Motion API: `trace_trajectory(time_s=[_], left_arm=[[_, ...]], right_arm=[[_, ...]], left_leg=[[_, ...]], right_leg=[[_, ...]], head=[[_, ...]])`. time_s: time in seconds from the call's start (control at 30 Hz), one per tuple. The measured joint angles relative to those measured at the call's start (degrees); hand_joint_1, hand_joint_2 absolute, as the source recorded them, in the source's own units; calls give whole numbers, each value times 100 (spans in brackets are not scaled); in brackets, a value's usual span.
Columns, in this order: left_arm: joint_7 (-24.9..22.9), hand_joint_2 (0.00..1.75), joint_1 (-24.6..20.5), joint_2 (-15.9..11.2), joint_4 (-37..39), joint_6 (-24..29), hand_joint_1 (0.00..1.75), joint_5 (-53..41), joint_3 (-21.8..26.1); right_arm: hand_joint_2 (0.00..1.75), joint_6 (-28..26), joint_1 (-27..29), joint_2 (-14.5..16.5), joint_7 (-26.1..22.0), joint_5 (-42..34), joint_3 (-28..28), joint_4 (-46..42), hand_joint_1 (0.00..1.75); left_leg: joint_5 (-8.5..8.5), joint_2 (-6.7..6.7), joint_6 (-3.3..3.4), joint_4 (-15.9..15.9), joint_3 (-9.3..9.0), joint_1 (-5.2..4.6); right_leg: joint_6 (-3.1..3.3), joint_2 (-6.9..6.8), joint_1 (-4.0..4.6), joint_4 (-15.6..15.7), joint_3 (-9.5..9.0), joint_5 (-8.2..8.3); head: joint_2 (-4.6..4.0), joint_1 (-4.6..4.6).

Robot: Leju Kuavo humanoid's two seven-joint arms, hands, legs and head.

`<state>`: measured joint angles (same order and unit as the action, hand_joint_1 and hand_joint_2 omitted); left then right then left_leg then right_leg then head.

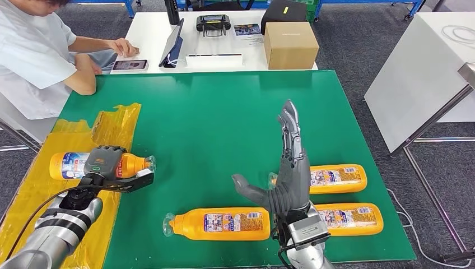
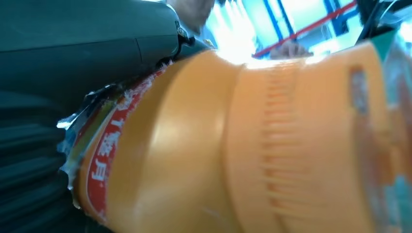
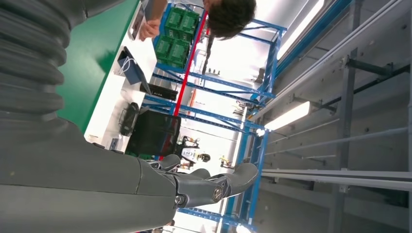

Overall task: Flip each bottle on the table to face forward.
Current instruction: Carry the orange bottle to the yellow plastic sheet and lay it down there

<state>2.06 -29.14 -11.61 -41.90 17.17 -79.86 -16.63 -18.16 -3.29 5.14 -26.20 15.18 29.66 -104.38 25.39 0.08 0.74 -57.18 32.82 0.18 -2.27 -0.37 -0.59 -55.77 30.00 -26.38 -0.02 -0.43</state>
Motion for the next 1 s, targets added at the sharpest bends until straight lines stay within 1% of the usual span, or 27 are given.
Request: trace_trajectory(time_s=[0.13,0.3,0.5,0.7,1.0], left_arm=[[358,175,-4,1,20,-320,0,574,79],[483,175,-1,7,3,-476,0,854,122],[782,175,47,9,-60,-681,0,1375,164],[894,175,111,3,-148,-828,0,1698,163],[1210,175,348,-27,-455,-854,0,2222,170]], right_arm=[[175,14,0,0,5,-24,0,2,0],[175,43,0,0,7,-48,0,5,0],[175,73,-3,0,8,-75,0,22,0],[175,116,-6,0,19,-95,0,69,0],[175,149,-7,0,25,-110,0,123,0]], left_leg=[[0,-3,0,0,-7,0],[0,-3,0,0,-11,-1],[-1,-3,0,0,-13,-1],[0,-3,0,1,-13,-1],[0,-3,0,1,-13,-1]], right_leg=[[0,-2,-1,0,-8,0],[0,-2,-1,0,-13,0],[0,-2,-1,0,-16,0],[0,-2,-1,0,-16,0],[0,-2,-1,0,-17,0]], head=[[0,0],[0,0],[0,0],[0,-1],[0,-1]])
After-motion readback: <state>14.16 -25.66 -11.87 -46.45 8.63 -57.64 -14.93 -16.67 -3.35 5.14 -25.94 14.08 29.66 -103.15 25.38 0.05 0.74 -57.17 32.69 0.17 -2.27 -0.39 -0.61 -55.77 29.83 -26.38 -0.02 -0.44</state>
